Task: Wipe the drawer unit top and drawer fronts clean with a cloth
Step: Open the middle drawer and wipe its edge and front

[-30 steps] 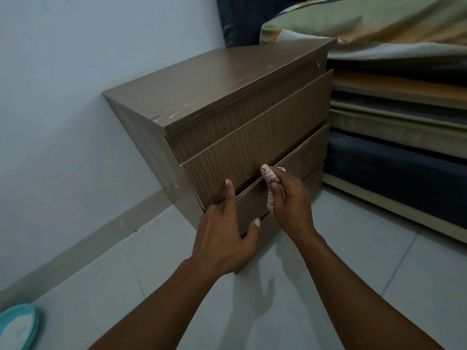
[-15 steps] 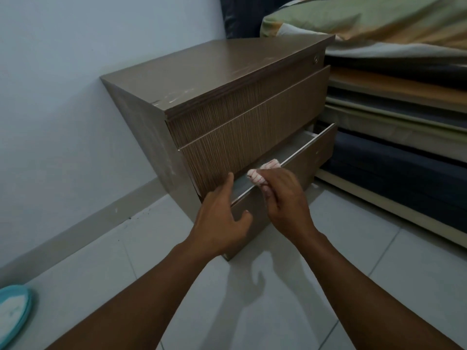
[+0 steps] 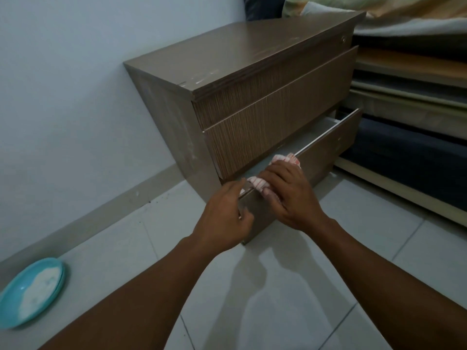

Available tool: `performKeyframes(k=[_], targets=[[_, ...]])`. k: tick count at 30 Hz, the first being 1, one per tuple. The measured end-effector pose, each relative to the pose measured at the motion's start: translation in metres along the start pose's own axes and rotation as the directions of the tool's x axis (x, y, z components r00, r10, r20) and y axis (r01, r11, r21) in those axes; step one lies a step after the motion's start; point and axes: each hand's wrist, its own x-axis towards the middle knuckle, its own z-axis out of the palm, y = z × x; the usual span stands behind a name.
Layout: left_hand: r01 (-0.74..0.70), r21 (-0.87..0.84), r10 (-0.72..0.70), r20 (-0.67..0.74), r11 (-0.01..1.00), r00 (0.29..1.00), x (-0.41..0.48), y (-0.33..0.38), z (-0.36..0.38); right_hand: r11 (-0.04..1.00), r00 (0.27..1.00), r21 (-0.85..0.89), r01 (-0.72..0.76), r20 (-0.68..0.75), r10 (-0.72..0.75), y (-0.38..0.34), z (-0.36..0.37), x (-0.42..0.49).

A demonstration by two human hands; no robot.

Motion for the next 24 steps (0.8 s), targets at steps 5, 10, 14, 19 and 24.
performKeyframes(k=[5, 10, 14, 19, 24], targets=[[0.024, -0.070, -0.025, -0.018, 0.997, 1.000, 0.006, 0.006, 0.005, 0.999, 1.000, -0.033, 0.024, -0.019, -0.025, 0.003, 0.005, -0.002], [0.039, -0.098, -0.040, -0.006, 0.994, 0.999, 0.018, 0.010, 0.010, 0.996, 0.999, -0.079, -0.046, -0.028, 0.044, 0.039, -0.011, 0.007], [0.043, -0.143, -0.042, 0.013, 0.989, 0.999, 0.036, 0.017, 0.017, 0.985, 0.988, -0.080, -0.152, -0.052, 0.148, 0.071, -0.020, 0.013], [0.032, -0.141, -0.023, 0.065, 0.990, 0.998, 0.064, 0.018, 0.034, 0.984, 0.974, -0.002, -0.176, -0.146, 0.174, 0.091, -0.021, 0.018], [0.018, -0.088, -0.001, 0.192, 0.996, 0.981, 0.100, 0.018, 0.046, 0.969, 0.950, 0.053, -0.242, -0.190, 0.248, 0.119, -0.022, 0.026]])
